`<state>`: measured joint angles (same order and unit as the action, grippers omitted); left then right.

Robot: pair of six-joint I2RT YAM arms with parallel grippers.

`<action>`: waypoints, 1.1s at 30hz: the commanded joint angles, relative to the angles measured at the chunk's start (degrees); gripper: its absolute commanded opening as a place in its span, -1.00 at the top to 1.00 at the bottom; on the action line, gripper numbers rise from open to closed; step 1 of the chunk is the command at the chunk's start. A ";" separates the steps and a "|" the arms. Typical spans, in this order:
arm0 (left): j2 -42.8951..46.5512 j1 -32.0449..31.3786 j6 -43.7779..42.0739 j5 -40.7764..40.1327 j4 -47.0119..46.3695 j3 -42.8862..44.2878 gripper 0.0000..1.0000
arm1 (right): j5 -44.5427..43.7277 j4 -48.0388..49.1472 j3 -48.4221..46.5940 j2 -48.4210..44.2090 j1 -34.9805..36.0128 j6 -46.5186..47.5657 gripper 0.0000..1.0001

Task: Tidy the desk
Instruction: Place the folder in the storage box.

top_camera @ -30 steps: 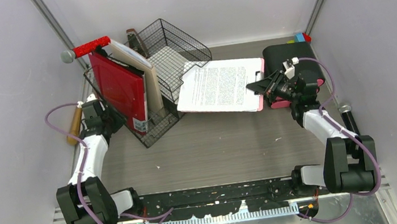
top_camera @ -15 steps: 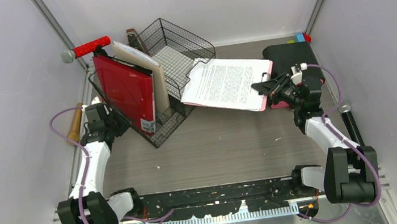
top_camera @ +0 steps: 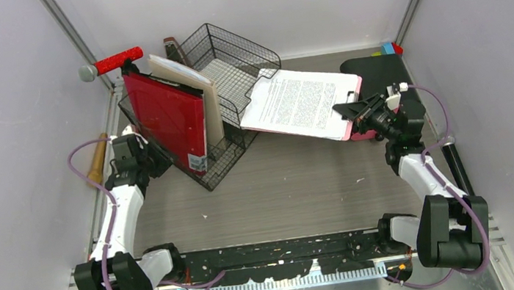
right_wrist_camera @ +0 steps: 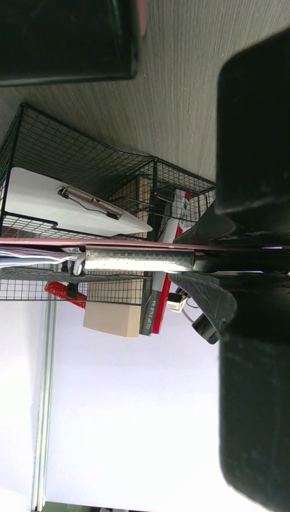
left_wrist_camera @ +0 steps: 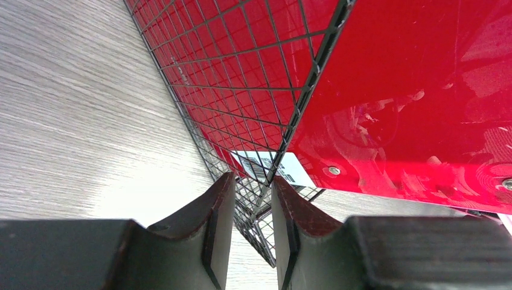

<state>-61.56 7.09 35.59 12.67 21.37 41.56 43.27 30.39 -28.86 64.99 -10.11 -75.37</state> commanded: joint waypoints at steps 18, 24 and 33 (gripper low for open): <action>1.98 0.18 -0.16 -0.93 -1.89 -1.46 0.39 | -12.51 13.55 1.84 -1.77 -3.28 -4.12 0.99; 2.29 0.12 -0.87 0.34 -1.99 -1.48 0.40 | -13.70 14.41 2.40 -1.18 -2.51 -3.93 0.99; 3.41 -0.86 -5.43 5.06 0.56 -1.28 0.58 | -15.17 15.37 2.88 -0.36 -1.85 -4.17 0.99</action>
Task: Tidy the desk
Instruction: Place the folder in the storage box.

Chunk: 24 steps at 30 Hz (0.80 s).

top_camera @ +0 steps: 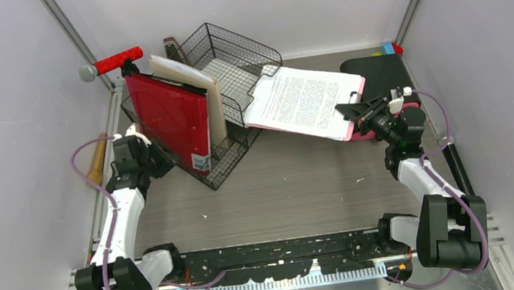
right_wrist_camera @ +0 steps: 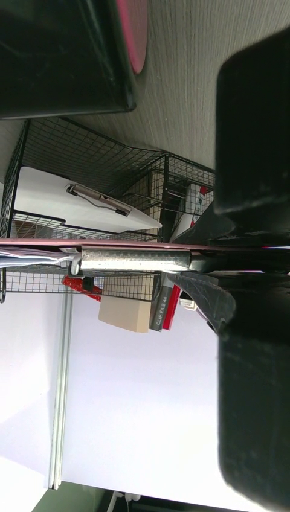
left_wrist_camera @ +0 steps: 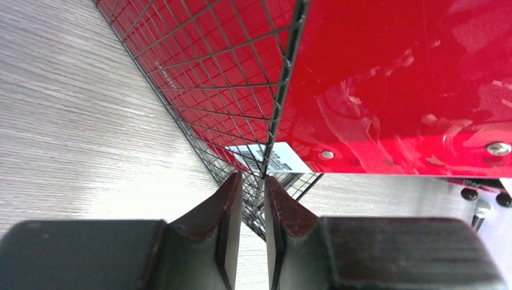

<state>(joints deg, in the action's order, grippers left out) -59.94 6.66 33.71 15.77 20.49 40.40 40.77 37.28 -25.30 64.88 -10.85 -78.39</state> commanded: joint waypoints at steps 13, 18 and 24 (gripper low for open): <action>3.17 -1.21 -6.50 4.12 3.23 -0.76 0.92 | -14.25 7.87 -0.03 0.65 -1.02 -0.73 1.00; 3.33 -1.22 -7.11 3.59 3.17 -0.76 0.97 | -13.00 9.45 -0.99 3.48 -0.99 -2.03 0.99; 3.51 -1.24 -7.76 2.73 3.06 -0.63 0.99 | -12.25 9.71 -1.97 6.22 -0.23 -2.15 0.99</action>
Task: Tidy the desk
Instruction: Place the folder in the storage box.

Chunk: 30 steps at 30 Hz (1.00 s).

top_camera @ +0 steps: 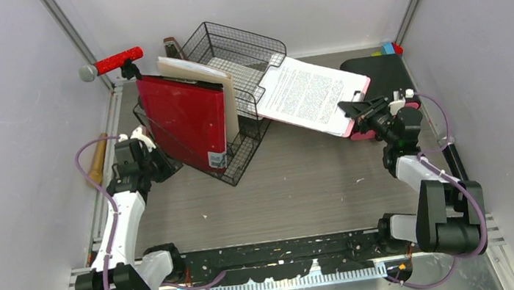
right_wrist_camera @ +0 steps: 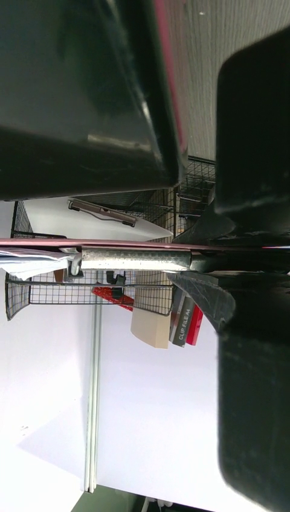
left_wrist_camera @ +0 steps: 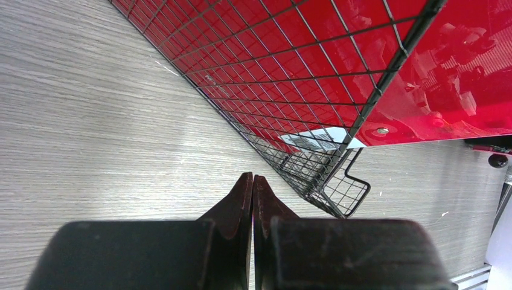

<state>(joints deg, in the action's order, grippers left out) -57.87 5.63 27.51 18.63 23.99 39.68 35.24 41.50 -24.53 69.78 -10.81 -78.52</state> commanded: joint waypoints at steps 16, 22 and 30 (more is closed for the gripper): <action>2.18 -0.18 -2.19 -0.26 -1.25 -0.13 1.00 | -11.22 4.57 -9.17 6.06 9.13 2.12 1.00; 2.21 -0.19 -1.98 0.03 -1.56 -0.09 1.00 | -15.35 0.85 -13.87 8.08 15.43 6.68 0.99; 2.75 -0.18 -1.76 0.20 -1.75 0.13 1.00 | -17.98 -0.76 -18.73 14.04 20.57 10.45 0.99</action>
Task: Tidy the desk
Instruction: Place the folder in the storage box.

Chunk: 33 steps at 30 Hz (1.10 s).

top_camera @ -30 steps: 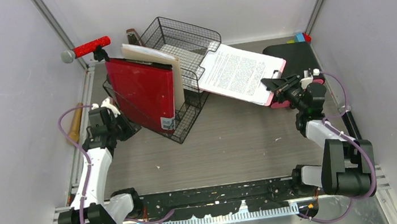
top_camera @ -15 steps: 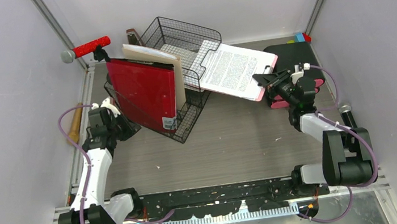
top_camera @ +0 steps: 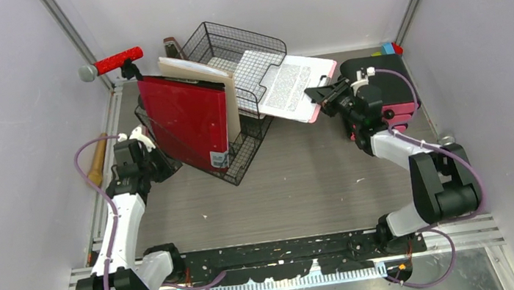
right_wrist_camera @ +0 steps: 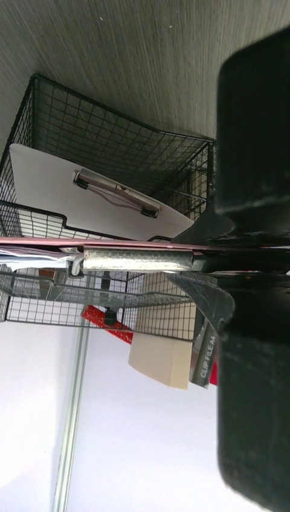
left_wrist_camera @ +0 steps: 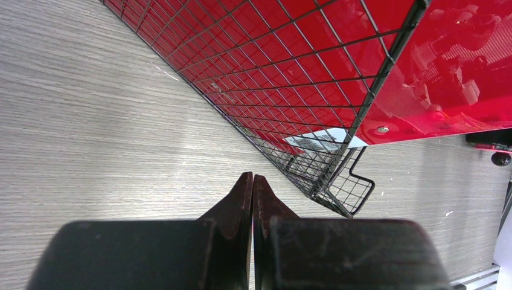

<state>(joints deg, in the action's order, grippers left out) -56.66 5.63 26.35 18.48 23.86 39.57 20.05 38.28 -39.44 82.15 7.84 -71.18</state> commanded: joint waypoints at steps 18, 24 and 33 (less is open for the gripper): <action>2.54 -0.20 -0.91 0.06 -1.87 0.35 1.00 | -3.89 3.01 -10.63 12.59 8.43 5.02 0.73; 2.96 -0.18 -0.99 0.21 -2.08 0.24 1.00 | -3.61 2.74 -13.47 15.89 8.67 5.32 0.65; 3.32 -0.18 -1.30 0.11 -2.32 0.33 1.00 | -2.34 1.71 -17.66 21.11 9.77 4.30 0.63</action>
<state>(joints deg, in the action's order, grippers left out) -54.43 5.63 26.26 18.48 23.64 39.57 17.45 39.11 -53.47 101.10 16.88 -67.75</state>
